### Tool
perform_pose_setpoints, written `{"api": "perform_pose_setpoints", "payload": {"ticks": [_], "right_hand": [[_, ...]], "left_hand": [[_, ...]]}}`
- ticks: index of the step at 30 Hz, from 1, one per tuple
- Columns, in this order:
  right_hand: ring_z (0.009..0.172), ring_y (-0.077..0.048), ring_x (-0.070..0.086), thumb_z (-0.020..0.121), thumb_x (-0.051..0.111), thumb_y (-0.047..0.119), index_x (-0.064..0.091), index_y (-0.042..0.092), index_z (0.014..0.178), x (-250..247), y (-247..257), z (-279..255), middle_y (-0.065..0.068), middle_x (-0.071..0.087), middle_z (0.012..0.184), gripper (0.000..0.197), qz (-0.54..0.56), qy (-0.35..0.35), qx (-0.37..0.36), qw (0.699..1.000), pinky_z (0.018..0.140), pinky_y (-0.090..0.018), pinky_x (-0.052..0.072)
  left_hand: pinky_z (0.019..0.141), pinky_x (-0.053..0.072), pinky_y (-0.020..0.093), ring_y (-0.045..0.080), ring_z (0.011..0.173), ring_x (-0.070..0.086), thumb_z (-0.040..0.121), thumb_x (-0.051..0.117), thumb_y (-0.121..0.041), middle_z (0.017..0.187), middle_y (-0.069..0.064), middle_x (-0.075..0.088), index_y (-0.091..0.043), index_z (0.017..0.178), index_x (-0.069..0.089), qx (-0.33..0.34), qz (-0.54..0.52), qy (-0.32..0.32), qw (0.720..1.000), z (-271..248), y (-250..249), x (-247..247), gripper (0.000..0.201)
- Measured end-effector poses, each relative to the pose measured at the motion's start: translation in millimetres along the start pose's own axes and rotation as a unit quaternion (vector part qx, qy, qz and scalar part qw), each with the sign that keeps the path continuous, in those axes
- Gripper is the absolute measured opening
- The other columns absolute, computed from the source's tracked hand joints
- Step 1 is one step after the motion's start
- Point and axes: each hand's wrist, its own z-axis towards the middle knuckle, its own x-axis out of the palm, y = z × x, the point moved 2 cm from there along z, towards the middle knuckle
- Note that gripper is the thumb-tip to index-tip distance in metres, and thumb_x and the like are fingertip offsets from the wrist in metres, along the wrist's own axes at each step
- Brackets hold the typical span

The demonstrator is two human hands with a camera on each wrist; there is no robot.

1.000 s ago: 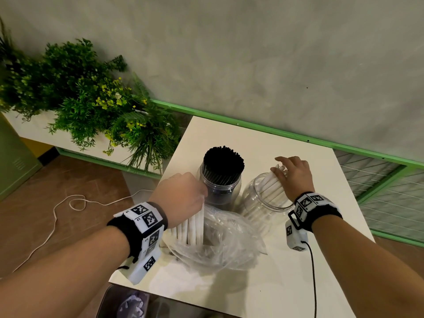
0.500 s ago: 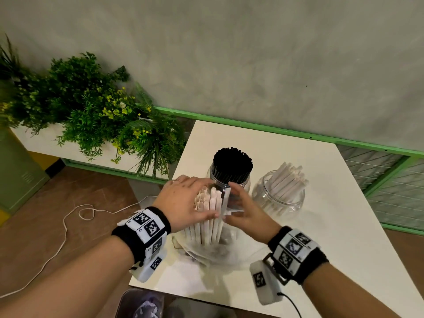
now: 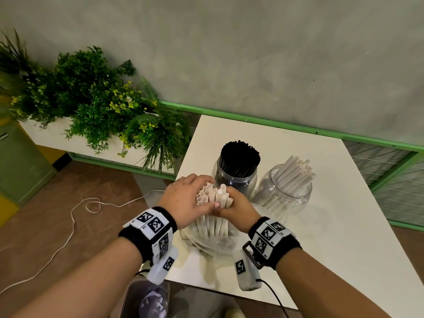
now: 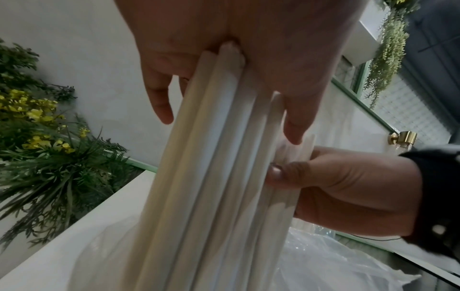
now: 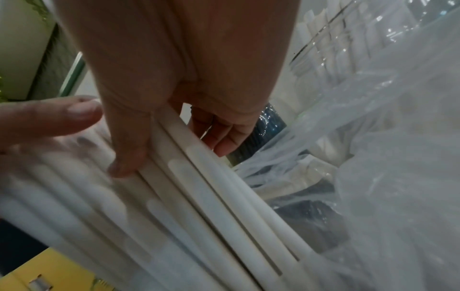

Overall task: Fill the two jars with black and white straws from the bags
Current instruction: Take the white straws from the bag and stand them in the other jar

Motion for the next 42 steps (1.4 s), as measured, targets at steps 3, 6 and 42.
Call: {"api": "perform_pose_setpoints", "payload": {"ticks": [3, 6, 42], "right_hand": [[0.097, -0.025, 0.066, 0.062, 0.083, 0.026, 0.066, 0.03, 0.096, 1, -6, 0, -0.011, 0.068, 0.102, 0.038, 0.006, -0.019, 0.017, 1.0, 0.088, -0.047, 0.054], [0.093, -0.02, 0.066, 0.073, 0.08, 0.008, 0.065, 0.014, 0.101, 1, -10, -4, -0.008, 0.07, 0.098, 0.032, 0.019, -0.029, 0.019, 0.999, 0.087, -0.043, 0.054], [0.102, -0.028, 0.055, 0.083, 0.052, 0.001, 0.04, 0.035, 0.128, -1, 14, -32, 0.002, 0.044, 0.115, 0.058, -0.139, -0.32, -0.199, 0.916, 0.089, -0.044, 0.049]], "left_hand": [[0.085, 0.045, 0.037, 0.015, 0.099, 0.051, 0.07, 0.036, -0.068, 0.104, -0.01, 0.051, -0.042, 0.114, 0.051, 0.001, 0.005, -0.013, 1.0, 0, -1, 2, 0.053], [0.083, 0.044, 0.034, 0.016, 0.097, 0.051, 0.073, 0.034, -0.067, 0.102, -0.009, 0.051, -0.036, 0.11, 0.056, 0.003, 0.015, -0.017, 1.0, 0, 2, 5, 0.053], [0.086, 0.037, 0.032, 0.022, 0.093, 0.052, 0.077, 0.027, -0.057, 0.101, -0.003, 0.055, -0.027, 0.111, 0.061, 0.016, 0.055, -0.019, 0.998, -1, -3, 8, 0.057]]}}
